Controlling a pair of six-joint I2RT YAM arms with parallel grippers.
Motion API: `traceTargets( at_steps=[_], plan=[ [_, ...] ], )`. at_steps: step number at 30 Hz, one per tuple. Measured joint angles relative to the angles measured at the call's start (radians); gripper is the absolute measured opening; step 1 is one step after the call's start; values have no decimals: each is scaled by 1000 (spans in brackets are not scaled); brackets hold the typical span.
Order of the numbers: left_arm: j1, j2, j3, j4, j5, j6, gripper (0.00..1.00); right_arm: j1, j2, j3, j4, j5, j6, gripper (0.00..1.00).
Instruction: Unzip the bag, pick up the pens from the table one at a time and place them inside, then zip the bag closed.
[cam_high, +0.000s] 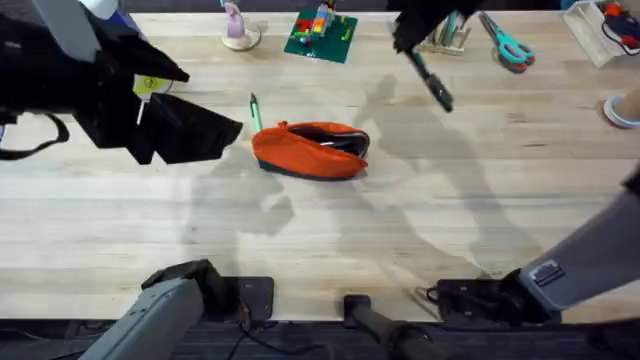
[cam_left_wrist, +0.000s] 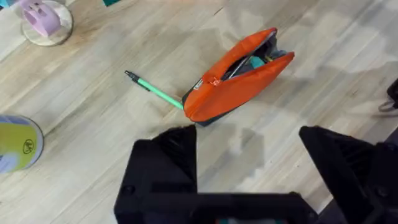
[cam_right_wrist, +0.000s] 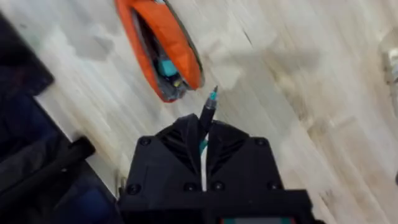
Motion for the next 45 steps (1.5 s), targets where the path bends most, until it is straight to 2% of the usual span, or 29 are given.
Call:
traceTargets(
  at_steps=[3, 7, 10, 13, 21, 27, 33, 40, 45],
  plan=[
    [0, 0, 0, 0, 0, 0, 994, -59, -80, -18, 0, -77, -55, 34],
    [0, 0, 0, 0, 0, 0, 994, -127, -216, -79, 0, -121, -119, 35],
    [0, 0, 0, 0, 0, 0, 993, -134, -288, -118, 0, -132, -182, 34],
    [0, 0, 0, 0, 0, 0, 995, -128, -307, -149, 0, -131, -270, 35],
    [0, 0, 0, 0, 0, 0, 995, -83, -211, -232, 98, -128, -453, 34],
    [0, 0, 0, 0, 0, 0, 993, -51, -109, -256, 146, -125, -490, 34],
    [0, 0, 0, 0, 0, 0, 995, 28, -16, -259, 183, -124, -557, 34],
    [0, 0, 0, 0, 0, 0, 993, 96, 52, -261, 204, -129, -581, 34],
    [0, 0, 0, 0, 0, 0, 994, 129, 62, -308, 241, -182, -580, 34]
  ],
)
